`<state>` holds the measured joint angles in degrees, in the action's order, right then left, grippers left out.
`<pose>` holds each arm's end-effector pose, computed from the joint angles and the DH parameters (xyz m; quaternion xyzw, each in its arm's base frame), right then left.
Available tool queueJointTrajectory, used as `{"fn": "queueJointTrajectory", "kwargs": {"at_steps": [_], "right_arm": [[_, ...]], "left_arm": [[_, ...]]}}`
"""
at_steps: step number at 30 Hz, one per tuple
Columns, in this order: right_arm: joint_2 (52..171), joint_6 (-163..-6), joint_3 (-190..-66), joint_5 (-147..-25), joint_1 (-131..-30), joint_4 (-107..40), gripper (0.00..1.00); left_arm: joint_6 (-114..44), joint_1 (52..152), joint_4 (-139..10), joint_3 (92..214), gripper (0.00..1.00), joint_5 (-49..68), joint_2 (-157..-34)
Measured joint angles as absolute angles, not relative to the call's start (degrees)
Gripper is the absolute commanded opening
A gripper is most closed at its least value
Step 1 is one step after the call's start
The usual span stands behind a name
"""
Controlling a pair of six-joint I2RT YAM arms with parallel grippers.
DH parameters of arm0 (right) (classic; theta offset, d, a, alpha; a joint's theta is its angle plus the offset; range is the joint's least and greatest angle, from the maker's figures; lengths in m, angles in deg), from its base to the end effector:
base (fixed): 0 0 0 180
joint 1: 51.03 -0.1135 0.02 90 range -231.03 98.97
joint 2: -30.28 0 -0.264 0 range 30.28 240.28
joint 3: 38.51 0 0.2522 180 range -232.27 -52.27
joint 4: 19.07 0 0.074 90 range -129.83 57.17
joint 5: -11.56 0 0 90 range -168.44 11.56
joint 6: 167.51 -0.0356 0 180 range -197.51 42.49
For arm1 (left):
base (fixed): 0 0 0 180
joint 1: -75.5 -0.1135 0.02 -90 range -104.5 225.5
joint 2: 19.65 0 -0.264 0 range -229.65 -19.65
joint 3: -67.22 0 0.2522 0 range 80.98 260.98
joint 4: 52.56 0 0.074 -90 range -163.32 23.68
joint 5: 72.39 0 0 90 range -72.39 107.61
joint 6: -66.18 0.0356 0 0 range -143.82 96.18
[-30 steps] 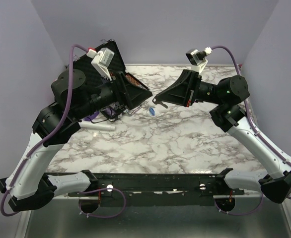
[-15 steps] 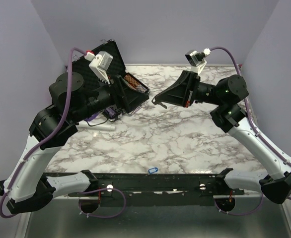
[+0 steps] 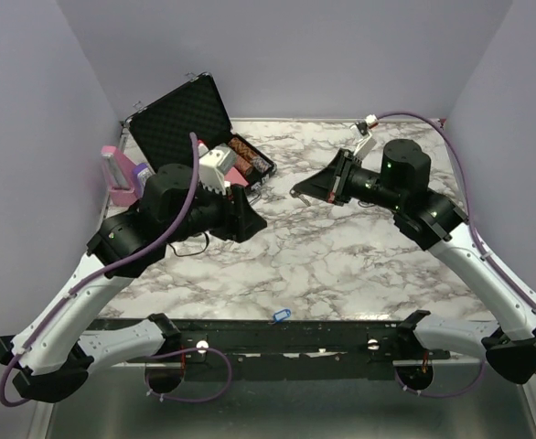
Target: Remove the keys from the keyring
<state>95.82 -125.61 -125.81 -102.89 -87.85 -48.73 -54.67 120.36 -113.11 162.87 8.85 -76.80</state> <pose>0.1916 0.1618 0.4327 -0.0660 0.7471 0.5511 0.3657 0.1205 -0.1275 0.4513 0.1432 0.8155 -0.3919 0.4011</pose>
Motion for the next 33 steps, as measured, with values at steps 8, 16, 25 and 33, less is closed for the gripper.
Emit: {"fn": "queueJointTrajectory", "kwargs": {"at_steps": [8,16,25,33], "right_arm": [[97.7,-125.92,-125.81,-81.78,-87.82,-71.99,0.01],[99.23,-127.07,-124.26,-75.04,-87.82,-80.56,0.01],[99.23,-126.99,-123.21,-74.41,-87.82,-82.79,0.01],[99.23,-126.96,-123.04,-74.43,-87.82,-83.35,0.01]], "left_arm": [[-51.66,122.2,-115.18,151.74,0.64,7.41,-75.9],[-51.72,130.55,-113.3,142.02,0.63,7.94,-79.09],[-53.25,139.01,-108.82,139.15,0.63,10.84,-91.95],[-53.23,144.71,-107.36,139.33,0.63,12.44,-103.53]]}}
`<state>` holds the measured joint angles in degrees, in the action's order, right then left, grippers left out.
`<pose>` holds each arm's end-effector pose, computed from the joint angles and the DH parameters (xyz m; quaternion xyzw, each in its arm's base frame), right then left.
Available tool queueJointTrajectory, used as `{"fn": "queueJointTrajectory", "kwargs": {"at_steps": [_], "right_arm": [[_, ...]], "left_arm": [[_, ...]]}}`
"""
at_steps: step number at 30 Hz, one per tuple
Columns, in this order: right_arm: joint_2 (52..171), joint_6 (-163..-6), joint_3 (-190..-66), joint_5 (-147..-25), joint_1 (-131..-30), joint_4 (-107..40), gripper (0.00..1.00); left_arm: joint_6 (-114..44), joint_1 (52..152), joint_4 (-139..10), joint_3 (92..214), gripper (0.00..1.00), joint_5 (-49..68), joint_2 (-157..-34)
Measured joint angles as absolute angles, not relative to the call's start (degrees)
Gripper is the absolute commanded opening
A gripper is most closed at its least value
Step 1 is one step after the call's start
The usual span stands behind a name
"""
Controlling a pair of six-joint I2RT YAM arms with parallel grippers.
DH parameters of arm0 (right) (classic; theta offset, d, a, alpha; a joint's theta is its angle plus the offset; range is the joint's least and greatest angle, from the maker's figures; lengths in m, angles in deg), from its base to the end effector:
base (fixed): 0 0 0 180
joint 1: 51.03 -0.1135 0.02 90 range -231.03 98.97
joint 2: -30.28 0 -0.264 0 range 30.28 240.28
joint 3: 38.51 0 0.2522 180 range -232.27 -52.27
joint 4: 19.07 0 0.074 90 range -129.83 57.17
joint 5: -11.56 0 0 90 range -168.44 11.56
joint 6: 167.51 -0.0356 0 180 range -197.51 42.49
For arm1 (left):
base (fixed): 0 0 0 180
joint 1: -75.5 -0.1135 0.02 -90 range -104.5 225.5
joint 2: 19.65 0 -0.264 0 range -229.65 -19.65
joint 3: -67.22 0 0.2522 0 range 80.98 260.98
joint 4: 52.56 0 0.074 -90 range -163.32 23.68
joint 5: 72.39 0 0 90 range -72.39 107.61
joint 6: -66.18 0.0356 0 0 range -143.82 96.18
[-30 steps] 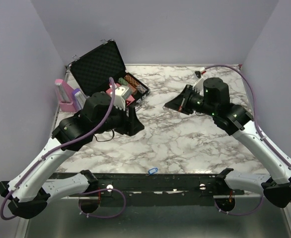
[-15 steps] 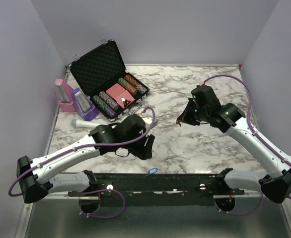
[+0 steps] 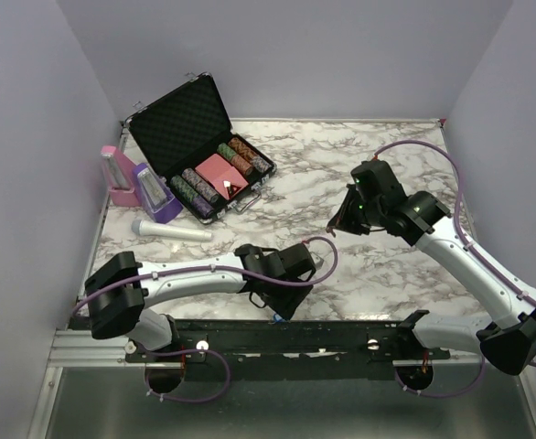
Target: Remove the keys from the keyring
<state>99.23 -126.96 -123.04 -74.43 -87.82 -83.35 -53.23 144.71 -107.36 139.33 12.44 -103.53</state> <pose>0.1940 0.1420 0.3453 0.1154 0.9281 0.2170 0.2796 0.0972 -0.2650 0.2241 0.3416 0.9166 -0.1826 0.0988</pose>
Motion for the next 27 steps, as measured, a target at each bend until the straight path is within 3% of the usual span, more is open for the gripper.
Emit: {"fn": "queueJointTrajectory", "kwargs": {"at_steps": [7,27], "right_arm": [[99.19,-126.53,-122.75,-75.11,-87.82,-83.55,0.01],[99.21,-125.04,-122.75,-77.82,-87.82,-83.57,0.01]], "left_arm": [[-53.19,145.85,-104.39,138.61,0.63,13.29,-106.74],[-49.1,145.87,-102.18,137.8,0.5,20.31,-115.49]]}}
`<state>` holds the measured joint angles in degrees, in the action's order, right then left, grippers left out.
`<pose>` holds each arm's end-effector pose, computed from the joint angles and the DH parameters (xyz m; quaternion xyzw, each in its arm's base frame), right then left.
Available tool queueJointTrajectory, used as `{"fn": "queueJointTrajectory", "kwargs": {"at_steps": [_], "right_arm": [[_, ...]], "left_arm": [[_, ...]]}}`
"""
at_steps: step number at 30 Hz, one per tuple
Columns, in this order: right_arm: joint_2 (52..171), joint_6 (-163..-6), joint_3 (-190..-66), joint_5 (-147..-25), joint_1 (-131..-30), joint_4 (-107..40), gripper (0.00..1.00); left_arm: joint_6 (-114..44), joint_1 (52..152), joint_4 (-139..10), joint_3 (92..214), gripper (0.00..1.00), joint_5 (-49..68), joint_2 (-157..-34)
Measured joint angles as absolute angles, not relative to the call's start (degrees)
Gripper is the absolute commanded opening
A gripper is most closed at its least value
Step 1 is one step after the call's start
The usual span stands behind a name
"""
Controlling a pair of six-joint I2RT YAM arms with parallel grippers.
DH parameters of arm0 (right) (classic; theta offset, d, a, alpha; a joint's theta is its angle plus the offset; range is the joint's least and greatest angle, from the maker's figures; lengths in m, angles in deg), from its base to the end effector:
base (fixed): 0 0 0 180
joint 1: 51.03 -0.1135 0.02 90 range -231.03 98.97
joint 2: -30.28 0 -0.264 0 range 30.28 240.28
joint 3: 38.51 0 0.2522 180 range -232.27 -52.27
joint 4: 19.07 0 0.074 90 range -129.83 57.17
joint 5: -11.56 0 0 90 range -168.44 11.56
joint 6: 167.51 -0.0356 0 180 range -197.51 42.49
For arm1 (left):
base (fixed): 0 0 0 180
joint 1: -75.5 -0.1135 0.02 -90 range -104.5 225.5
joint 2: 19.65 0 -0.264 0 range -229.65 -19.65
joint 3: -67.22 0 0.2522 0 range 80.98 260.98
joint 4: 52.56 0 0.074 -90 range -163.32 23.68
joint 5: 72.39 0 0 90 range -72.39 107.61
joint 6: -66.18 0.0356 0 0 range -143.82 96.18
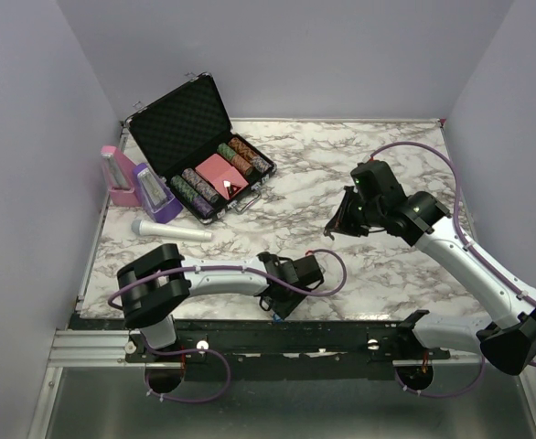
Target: Remove the keys from the keyring
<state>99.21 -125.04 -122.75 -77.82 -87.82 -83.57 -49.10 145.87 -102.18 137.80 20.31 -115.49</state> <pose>0.1924 0.1434 0.3435 0.0896 0.9329 0.2303 0.2618 0.1035 -0.2853 0.1627 0.3771 0.9165 -0.0818 0.1056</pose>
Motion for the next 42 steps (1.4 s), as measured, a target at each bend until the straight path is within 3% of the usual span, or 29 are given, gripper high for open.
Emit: {"fn": "queueJointTrajectory", "kwargs": {"at_steps": [9,22,38,42], "right_arm": [[99.19,-124.19,-122.82,-77.91,-87.82,-84.12,0.01],[99.15,-124.01,-125.09,-76.31,-87.82,-87.22,0.01],[96.57,-125.57,-128.13,-68.29,-87.82,-90.2,0.01],[96.19,-125.74,-128.92,-66.72,-87.82,-90.48,0.01]], "left_arm": [[-48.55,144.93,-102.79,139.11,0.48,21.49,-116.8],[-44.66,133.63,-101.57,145.4,0.39,20.9,-121.98],[-42.5,121.65,-106.68,159.02,0.37,22.08,-127.57],[-42.67,120.69,-109.55,164.79,0.41,22.67,-127.57]]}}
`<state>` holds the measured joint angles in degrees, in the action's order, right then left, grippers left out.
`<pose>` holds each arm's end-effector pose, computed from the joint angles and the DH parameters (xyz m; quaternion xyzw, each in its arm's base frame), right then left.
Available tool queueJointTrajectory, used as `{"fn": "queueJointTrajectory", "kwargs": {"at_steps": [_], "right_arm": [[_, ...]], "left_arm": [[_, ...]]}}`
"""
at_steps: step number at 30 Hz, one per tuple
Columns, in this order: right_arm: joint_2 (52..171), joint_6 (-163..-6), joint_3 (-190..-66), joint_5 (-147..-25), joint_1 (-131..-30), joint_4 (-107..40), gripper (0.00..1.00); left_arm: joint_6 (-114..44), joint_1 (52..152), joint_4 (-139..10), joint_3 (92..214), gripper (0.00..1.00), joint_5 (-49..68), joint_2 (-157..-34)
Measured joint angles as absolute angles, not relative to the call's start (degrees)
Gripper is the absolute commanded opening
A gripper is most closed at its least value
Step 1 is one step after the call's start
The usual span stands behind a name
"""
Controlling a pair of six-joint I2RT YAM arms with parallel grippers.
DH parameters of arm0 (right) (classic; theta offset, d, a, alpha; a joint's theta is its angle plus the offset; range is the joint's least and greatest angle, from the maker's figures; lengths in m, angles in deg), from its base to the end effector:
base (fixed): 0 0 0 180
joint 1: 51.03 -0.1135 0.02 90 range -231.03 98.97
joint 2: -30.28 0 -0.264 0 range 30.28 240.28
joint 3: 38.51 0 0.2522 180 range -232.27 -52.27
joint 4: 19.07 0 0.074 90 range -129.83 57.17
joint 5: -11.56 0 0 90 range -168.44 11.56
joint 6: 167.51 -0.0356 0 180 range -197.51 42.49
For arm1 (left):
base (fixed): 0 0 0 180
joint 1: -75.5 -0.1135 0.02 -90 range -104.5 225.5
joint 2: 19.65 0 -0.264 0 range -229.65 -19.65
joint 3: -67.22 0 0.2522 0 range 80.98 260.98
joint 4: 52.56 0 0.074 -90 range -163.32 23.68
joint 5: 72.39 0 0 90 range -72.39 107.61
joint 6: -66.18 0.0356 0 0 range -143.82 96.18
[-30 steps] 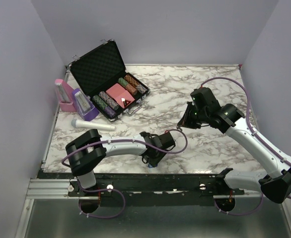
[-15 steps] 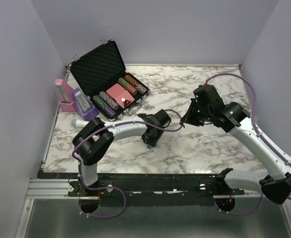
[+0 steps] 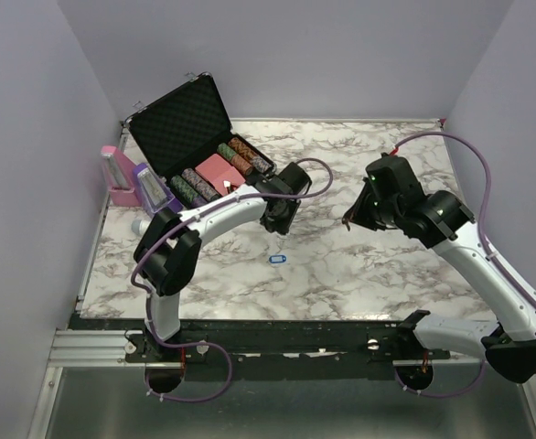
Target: Remove the keys from the keyring
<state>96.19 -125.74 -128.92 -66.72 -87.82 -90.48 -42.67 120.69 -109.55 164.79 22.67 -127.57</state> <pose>0.1774 0.1236 0.3796 0.1295 0.9169 0.1768 0.3335 0.2781 -0.2755 0.2184 0.2147 0.9558 -0.0674 0.1894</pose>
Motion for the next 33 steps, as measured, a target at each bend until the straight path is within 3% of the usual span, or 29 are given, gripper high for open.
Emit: {"fn": "queueJointTrajectory", "kwargs": {"at_steps": [8,16,27,33], "right_arm": [[95.25,-125.96,-129.09,-65.34,-87.82,-90.39,0.01],[94.21,-125.78,-129.09,-63.92,-87.82,-89.37,0.01],[91.93,-125.43,-122.97,-63.04,-87.82,-86.5,0.01],[93.22,-124.32,-119.36,-63.09,-87.82,-83.38,0.01]], "left_arm": [[-43.77,120.23,-117.48,176.07,0.56,23.67,-125.96],[-45.58,120.08,-121.76,180.0,0.7,24.09,-113.69],[-47.79,119.4,-121.28,159.57,0.99,24.35,-89.59],[-48.07,118.68,-118.4,148.31,0.99,24.39,-77.52]]}}
